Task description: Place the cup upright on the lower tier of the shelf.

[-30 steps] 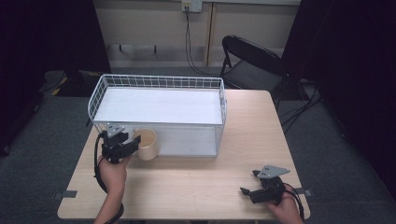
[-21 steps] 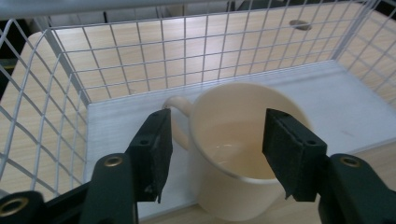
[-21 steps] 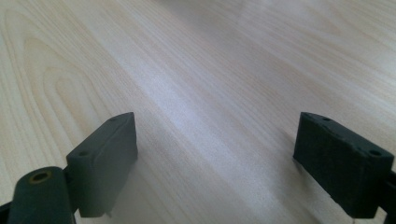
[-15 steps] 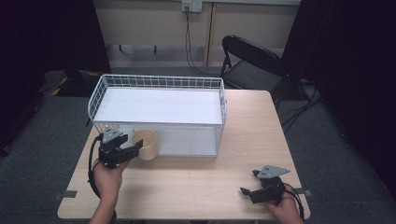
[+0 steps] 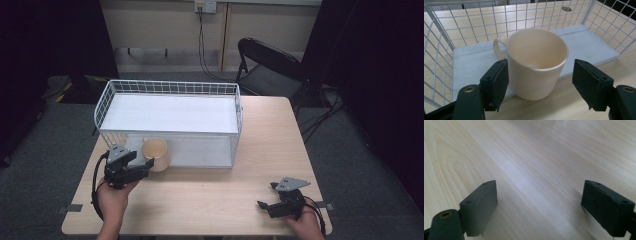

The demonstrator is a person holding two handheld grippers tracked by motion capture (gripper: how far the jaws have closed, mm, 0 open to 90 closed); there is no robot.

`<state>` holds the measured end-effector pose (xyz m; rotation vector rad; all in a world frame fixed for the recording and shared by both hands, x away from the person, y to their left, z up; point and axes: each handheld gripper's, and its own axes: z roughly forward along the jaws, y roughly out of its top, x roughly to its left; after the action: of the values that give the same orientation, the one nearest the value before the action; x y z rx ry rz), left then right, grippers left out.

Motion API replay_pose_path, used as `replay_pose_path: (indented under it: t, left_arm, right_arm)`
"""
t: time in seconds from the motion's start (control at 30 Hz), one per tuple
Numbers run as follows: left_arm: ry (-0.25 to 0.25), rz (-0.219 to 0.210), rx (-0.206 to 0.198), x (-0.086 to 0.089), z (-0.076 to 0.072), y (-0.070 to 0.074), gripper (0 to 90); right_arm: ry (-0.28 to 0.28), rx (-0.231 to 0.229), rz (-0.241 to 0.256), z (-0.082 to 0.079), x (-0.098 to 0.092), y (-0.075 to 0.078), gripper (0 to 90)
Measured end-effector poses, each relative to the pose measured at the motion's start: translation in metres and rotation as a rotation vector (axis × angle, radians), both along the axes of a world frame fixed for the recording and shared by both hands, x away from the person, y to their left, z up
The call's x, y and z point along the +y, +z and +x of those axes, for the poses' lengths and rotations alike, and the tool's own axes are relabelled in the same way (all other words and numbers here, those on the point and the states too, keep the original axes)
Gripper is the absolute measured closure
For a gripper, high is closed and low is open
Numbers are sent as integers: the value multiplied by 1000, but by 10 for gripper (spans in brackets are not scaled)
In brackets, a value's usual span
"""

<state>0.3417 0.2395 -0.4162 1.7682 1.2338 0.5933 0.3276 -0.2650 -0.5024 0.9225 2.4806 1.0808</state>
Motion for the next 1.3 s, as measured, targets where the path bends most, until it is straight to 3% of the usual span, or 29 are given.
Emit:
replay_pose_path:
  t: [0.37, 0.73, 1.3]
  left_arm:
    - [-9, 22, 27, -1, 1, -12, 295]
    - [10, 45, 42, -12, 13, -22, 312]
    - [47, 35, 46, -17, 23, -27, 390]
  right_arm:
    - [0, 0, 0, 0, 0, 0, 127]
    - [0, 0, 0, 0, 0, 0, 127]
    - [0, 1, 0, 0, 0, 0, 127]
